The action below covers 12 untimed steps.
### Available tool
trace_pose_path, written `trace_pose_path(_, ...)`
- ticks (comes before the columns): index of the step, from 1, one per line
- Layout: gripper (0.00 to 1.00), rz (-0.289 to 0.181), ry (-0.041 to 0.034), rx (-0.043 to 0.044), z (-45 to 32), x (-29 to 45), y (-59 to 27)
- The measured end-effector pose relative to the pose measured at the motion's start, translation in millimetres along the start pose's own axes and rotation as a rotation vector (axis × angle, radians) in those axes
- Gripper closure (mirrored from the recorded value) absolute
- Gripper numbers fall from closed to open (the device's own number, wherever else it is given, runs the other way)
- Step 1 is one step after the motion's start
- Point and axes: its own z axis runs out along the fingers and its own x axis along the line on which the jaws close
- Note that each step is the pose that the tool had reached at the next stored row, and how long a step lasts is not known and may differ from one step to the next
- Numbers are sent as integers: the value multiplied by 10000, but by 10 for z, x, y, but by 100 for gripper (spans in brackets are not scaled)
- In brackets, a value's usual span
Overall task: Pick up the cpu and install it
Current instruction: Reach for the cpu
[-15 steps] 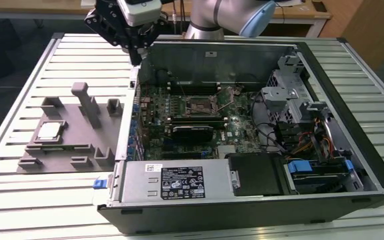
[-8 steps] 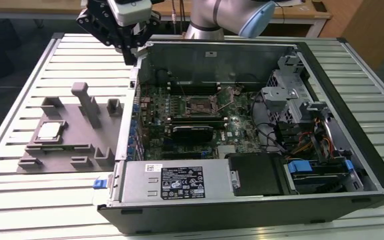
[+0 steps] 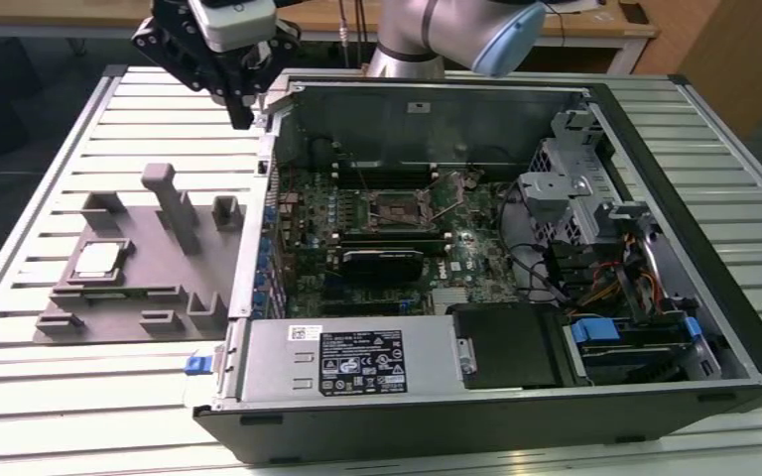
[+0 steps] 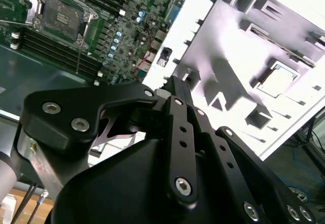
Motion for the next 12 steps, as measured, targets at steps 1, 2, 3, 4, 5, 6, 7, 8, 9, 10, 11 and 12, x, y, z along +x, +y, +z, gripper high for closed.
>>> trace_pose_path(1, 89, 0, 0, 0, -1, 18, -1)
trace_pose_path(2, 89, 1, -1, 0, -1, 36, -2)
trace_pose_path(3, 89, 1, -1, 0, -1, 54, -3)
trace_pose_path(4, 89, 1, -1, 0, -2, 73, -4)
trace_pose_path(5, 89, 0, -2, 0, -3, 91, -6)
trace_pose_path(6, 89, 0, -2, 0, -3, 111, -6)
trace_pose_path(7, 89, 0, -2, 0, -4, 132, -7)
trace_pose_path(8, 89, 0, -3, 0, -4, 152, -8)
trace_pose_path(9, 89, 1, -3, 0, -5, 171, -9)
trace_pose_path(10, 89, 1, -3, 0, -5, 190, -10)
trace_pose_path(11, 89, 2, -4, 0, -6, 210, -10)
trace_pose_path(12, 89, 3, -4, 0, -6, 229, -11)
